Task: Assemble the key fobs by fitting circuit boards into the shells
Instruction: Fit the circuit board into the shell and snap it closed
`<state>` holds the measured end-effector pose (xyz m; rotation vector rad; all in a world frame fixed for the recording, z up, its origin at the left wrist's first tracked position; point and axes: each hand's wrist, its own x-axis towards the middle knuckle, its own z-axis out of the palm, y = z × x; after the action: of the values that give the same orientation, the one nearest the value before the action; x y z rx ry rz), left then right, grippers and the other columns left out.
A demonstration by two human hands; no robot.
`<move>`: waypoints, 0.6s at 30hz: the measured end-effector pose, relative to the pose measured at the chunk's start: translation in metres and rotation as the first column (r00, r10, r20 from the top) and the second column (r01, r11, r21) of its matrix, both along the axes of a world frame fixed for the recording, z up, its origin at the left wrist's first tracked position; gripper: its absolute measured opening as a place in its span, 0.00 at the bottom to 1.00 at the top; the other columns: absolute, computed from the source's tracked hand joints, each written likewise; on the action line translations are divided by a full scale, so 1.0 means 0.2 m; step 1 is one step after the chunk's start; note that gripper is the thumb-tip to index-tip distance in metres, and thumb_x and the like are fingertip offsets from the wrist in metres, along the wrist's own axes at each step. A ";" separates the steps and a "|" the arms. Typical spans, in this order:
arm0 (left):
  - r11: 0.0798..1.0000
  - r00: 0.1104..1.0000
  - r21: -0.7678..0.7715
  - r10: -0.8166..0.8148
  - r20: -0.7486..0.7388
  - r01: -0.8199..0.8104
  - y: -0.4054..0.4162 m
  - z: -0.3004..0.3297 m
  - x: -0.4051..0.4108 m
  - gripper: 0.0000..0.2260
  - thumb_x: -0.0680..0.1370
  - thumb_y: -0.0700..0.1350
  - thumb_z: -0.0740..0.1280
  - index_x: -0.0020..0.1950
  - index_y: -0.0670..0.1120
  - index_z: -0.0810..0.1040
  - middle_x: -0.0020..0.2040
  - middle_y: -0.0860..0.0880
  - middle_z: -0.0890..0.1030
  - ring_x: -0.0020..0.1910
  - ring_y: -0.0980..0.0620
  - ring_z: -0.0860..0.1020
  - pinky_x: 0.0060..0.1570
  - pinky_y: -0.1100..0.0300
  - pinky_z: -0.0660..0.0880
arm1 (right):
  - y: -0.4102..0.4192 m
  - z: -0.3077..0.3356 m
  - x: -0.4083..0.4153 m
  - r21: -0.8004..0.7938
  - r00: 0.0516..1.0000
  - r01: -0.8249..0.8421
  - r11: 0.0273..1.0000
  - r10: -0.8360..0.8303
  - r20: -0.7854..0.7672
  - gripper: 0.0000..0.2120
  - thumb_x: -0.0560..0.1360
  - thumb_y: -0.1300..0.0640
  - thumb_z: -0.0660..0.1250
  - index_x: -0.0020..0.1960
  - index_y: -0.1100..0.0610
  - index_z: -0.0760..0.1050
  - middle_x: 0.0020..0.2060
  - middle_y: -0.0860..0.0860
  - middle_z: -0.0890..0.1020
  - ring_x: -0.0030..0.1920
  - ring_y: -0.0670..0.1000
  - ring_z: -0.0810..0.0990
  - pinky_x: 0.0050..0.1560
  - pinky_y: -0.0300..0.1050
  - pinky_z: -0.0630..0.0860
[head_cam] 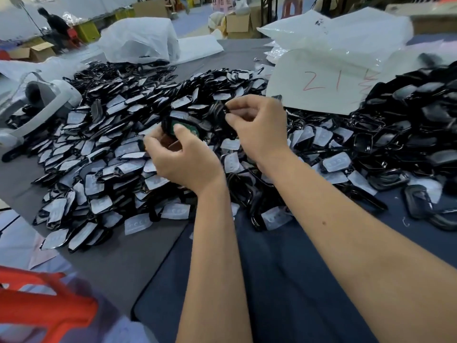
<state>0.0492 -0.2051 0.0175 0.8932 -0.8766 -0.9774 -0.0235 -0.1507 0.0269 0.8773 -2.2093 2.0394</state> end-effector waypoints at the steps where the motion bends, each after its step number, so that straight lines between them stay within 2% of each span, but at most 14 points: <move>1: 0.998 0.997 -0.016 -0.064 0.043 0.065 0.02 -0.01 -0.02 0.03 0.78 0.38 0.69 0.50 0.44 0.79 0.42 0.54 0.79 0.36 0.63 0.77 0.40 0.67 0.74 | 0.07 0.01 -0.02 -0.105 0.990 0.005 0.995 0.010 0.139 0.09 0.74 0.66 0.76 0.47 0.53 0.85 0.40 0.48 0.88 0.42 0.44 0.87 0.51 0.38 0.83; 4: 0.968 0.955 -0.029 -0.241 0.173 0.249 0.15 -0.02 -0.09 0.03 0.78 0.40 0.71 0.51 0.44 0.80 0.42 0.52 0.80 0.40 0.57 0.78 0.44 0.59 0.79 | 0.27 0.01 -0.10 -0.307 0.914 0.121 0.944 0.015 0.405 0.10 0.75 0.68 0.75 0.47 0.53 0.84 0.41 0.50 0.89 0.44 0.49 0.88 0.49 0.43 0.84; 6: 0.913 0.891 -0.051 -0.380 0.250 0.404 0.23 -0.04 -0.14 0.03 0.77 0.41 0.72 0.50 0.45 0.81 0.43 0.51 0.82 0.42 0.52 0.80 0.47 0.52 0.80 | 0.43 0.01 -0.16 -0.367 0.878 0.205 0.907 -0.005 0.479 0.09 0.76 0.69 0.73 0.48 0.55 0.84 0.39 0.49 0.88 0.42 0.48 0.88 0.44 0.42 0.83; 8: 0.817 0.777 -0.072 -0.511 0.367 0.572 0.33 -0.05 -0.18 0.03 0.77 0.41 0.73 0.49 0.45 0.83 0.41 0.53 0.82 0.40 0.54 0.80 0.46 0.51 0.80 | 0.60 -0.01 -0.21 -0.384 0.865 0.277 0.881 -0.055 0.499 0.09 0.77 0.69 0.73 0.49 0.56 0.84 0.39 0.49 0.88 0.42 0.49 0.88 0.45 0.45 0.84; 10: 0.654 0.586 -0.009 -0.672 0.452 0.756 0.43 -0.07 -0.23 0.03 0.77 0.41 0.74 0.50 0.45 0.84 0.41 0.50 0.83 0.39 0.49 0.82 0.42 0.49 0.82 | 0.78 -0.04 -0.23 -0.359 0.864 0.330 0.873 -0.126 0.487 0.08 0.77 0.68 0.73 0.50 0.56 0.84 0.42 0.51 0.88 0.45 0.51 0.88 0.49 0.49 0.85; 12: 0.392 0.303 0.120 -0.841 0.448 0.912 0.57 -0.10 -0.25 0.03 0.77 0.39 0.74 0.49 0.44 0.83 0.42 0.46 0.85 0.36 0.50 0.82 0.32 0.55 0.80 | 0.97 -0.08 -0.23 -0.334 0.862 0.376 0.864 -0.194 0.468 0.08 0.77 0.68 0.73 0.49 0.55 0.84 0.43 0.52 0.88 0.47 0.53 0.88 0.53 0.53 0.86; 14: 0.130 0.001 0.253 -0.891 0.454 0.959 0.73 -0.14 -0.25 0.03 0.77 0.37 0.74 0.46 0.45 0.83 0.40 0.46 0.85 0.33 0.53 0.80 0.29 0.60 0.78 | 1.14 -0.13 -0.21 -0.312 0.849 0.428 0.849 -0.258 0.461 0.08 0.77 0.67 0.74 0.48 0.55 0.84 0.43 0.52 0.88 0.48 0.54 0.87 0.54 0.54 0.85; 15: 0.045 -0.113 0.301 -0.865 0.488 0.952 0.80 -0.16 -0.25 0.04 0.76 0.38 0.75 0.45 0.45 0.83 0.39 0.47 0.85 0.34 0.54 0.80 0.30 0.59 0.78 | 1.21 -0.15 -0.20 -0.295 0.840 0.448 0.844 -0.285 0.461 0.08 0.77 0.67 0.74 0.48 0.54 0.84 0.42 0.52 0.88 0.47 0.54 0.87 0.53 0.53 0.86; 16: 0.002 -0.192 0.333 -0.814 0.549 0.943 0.88 -0.18 -0.25 0.05 0.75 0.39 0.76 0.44 0.47 0.83 0.39 0.47 0.85 0.35 0.53 0.81 0.33 0.58 0.78 | 1.29 -0.17 -0.18 -0.277 0.831 0.469 0.838 -0.313 0.460 0.08 0.76 0.67 0.74 0.48 0.54 0.84 0.42 0.51 0.88 0.45 0.52 0.87 0.51 0.51 0.85; 18: 0.010 -0.246 0.337 -0.665 0.705 0.941 0.98 -0.21 -0.24 0.05 0.73 0.42 0.77 0.43 0.50 0.83 0.37 0.53 0.83 0.39 0.53 0.81 0.42 0.60 0.77 | 1.40 -0.21 -0.15 -0.244 0.817 0.496 0.833 -0.353 0.456 0.08 0.76 0.66 0.75 0.48 0.53 0.84 0.41 0.50 0.88 0.44 0.51 0.87 0.49 0.49 0.85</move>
<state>0.0017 -0.0100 -0.0237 0.0638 -2.6573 -1.5714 -0.0532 0.1293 -0.0156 -0.0873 -1.8404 2.3917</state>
